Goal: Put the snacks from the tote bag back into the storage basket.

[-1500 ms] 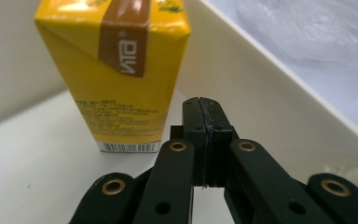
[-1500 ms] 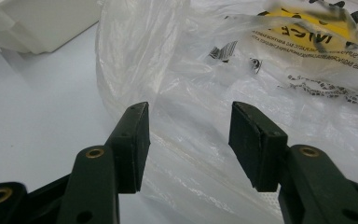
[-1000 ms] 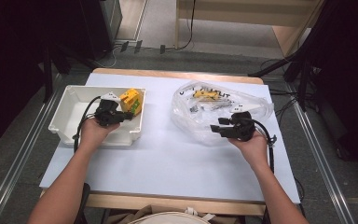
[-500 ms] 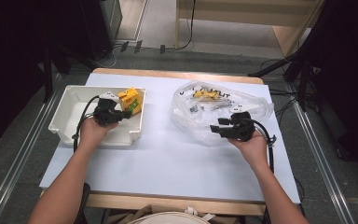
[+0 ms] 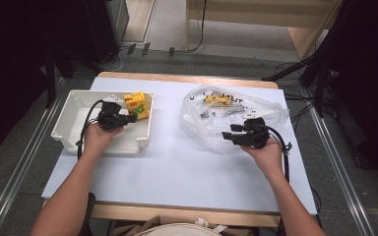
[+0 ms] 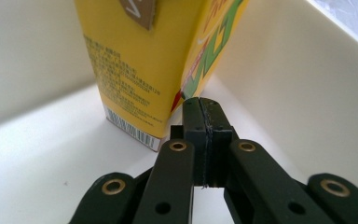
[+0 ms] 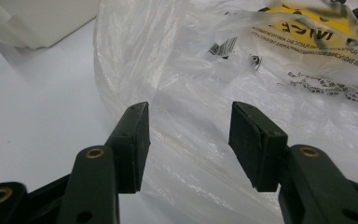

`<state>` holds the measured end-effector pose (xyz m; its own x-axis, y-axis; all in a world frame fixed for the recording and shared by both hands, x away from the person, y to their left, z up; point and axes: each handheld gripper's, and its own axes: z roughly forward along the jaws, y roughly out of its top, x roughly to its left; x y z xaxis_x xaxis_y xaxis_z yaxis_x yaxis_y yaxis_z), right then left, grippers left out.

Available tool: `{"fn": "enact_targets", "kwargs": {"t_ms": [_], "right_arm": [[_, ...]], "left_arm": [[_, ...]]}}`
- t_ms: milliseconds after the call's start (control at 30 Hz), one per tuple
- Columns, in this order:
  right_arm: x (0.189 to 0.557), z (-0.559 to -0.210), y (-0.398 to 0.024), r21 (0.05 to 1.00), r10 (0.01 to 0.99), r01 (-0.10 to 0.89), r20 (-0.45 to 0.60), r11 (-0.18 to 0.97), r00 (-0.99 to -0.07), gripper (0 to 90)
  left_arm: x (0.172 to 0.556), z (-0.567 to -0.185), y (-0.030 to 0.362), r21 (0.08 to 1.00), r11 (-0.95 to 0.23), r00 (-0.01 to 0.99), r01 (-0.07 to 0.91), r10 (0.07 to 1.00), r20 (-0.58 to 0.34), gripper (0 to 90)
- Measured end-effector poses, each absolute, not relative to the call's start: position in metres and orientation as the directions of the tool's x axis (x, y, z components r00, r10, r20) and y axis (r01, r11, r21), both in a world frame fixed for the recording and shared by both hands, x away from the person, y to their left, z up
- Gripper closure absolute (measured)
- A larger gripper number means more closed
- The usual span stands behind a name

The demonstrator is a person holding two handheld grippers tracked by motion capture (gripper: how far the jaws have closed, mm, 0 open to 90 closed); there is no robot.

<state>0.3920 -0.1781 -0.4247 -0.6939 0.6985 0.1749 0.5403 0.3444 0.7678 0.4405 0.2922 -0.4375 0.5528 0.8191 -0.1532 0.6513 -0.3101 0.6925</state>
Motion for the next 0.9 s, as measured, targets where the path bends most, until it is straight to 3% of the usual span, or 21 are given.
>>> {"fn": "enact_targets", "kwargs": {"t_ms": [900], "right_arm": [[0.393,-0.426,-0.18,0.767,0.7,0.543,0.177,0.342,-0.692,49.2]], "left_arm": [[0.449,-0.439,0.303,0.689,-0.241,0.479,0.684,0.86,-0.175,90.0]]}}
